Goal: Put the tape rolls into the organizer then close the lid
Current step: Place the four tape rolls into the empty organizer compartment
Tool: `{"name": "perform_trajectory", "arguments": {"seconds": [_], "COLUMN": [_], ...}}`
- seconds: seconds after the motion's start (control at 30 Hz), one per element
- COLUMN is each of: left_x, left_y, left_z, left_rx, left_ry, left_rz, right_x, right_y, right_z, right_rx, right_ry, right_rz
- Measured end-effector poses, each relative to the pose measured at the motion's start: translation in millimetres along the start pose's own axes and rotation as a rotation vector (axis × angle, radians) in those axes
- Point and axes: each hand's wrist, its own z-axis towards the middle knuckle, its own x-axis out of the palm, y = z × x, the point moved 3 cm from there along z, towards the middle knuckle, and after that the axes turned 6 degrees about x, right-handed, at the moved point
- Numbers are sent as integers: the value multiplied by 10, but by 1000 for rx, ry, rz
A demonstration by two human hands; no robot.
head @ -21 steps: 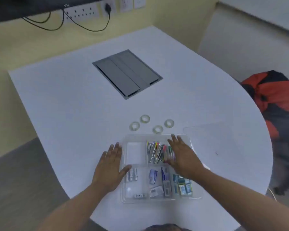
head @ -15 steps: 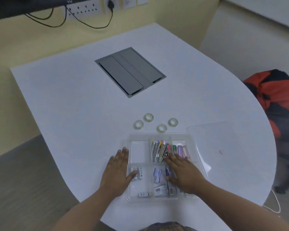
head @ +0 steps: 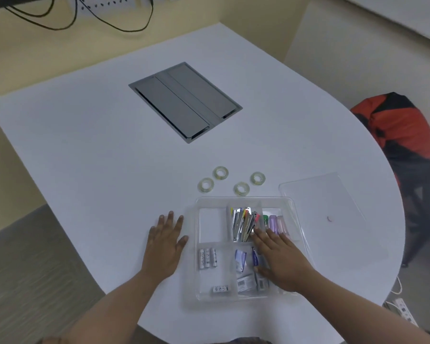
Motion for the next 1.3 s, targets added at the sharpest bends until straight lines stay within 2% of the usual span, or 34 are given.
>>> {"name": "perform_trajectory", "arguments": {"seconds": [0.13, 0.3, 0.57, 0.87, 1.03, 1.17, 1.23, 1.3], "left_x": [101, 186, 174, 225, 208, 191, 188, 188], "left_y": [22, -16, 12, 117, 99, 84, 82, 81], "left_z": [219, 243, 279, 329, 327, 320, 322, 323], "left_rx": [-133, -188, -198, -188, -189, -196, -197, -195], "left_ry": [133, 163, 273, 387, 401, 402, 403, 410], "left_rz": [-18, 82, 63, 71, 59, 62, 56, 63], "right_x": [-283, -729, -1034, -872, -790, -885, -986, -1064], "right_y": [-5, -254, -754, -848, -851, -790, -636, -382], "right_z": [115, 464, 1343, 1942, 2096, 2039, 1926, 1730], "right_rx": [-34, 36, 169, 209, 271, 395, 349, 206], "right_ry": [-105, -217, -165, -88, -166, -241, -299, -329], "right_rz": [53, 217, 331, 265, 266, 488, 628, 681]}}
